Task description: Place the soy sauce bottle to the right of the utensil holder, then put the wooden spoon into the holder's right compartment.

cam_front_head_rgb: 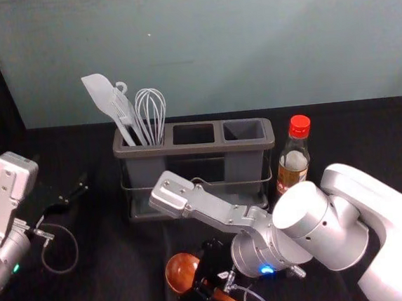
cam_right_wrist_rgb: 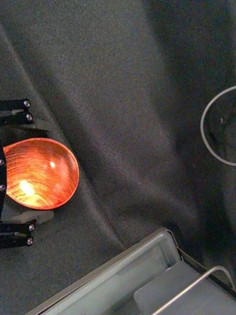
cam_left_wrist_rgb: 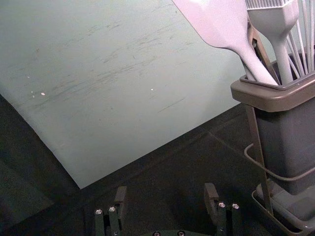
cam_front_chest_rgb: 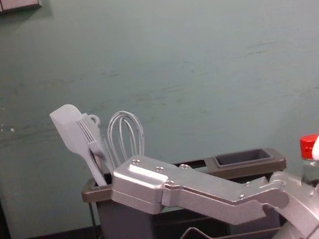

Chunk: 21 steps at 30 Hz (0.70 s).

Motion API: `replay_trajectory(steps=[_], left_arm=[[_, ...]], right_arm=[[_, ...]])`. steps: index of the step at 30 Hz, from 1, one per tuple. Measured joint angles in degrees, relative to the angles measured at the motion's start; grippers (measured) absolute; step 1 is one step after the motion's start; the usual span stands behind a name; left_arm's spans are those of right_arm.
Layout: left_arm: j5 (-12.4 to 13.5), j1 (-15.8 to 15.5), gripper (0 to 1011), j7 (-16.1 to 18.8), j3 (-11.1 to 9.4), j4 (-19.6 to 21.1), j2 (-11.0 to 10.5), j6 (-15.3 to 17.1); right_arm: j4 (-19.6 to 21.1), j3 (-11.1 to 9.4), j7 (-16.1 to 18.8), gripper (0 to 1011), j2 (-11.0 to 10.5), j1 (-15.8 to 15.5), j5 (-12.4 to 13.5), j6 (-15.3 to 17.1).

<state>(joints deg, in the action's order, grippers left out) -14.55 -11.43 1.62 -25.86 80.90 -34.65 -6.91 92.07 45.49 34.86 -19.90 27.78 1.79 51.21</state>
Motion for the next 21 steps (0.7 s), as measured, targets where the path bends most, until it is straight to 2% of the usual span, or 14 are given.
replay_trajectory(steps=[5, 7, 21], left_arm=[[0.0, 0.0, 1011, 0.0, 0.0, 0.0, 0.0, 0.0], [0.0, 0.0, 1012, 0.0, 0.0, 0.0, 0.0, 0.0], [0.0, 0.0, 1012, 0.0, 0.0, 0.0, 0.0, 0.0]], right_arm=[[0.0, 0.0, 0.0, 932, 0.0, 0.0, 0.0, 0.0], [0.0, 0.0, 0.0, 848, 0.0, 0.0, 0.0, 0.0], [0.1, 0.0, 0.0, 841, 0.0, 0.0, 0.1, 0.0]])
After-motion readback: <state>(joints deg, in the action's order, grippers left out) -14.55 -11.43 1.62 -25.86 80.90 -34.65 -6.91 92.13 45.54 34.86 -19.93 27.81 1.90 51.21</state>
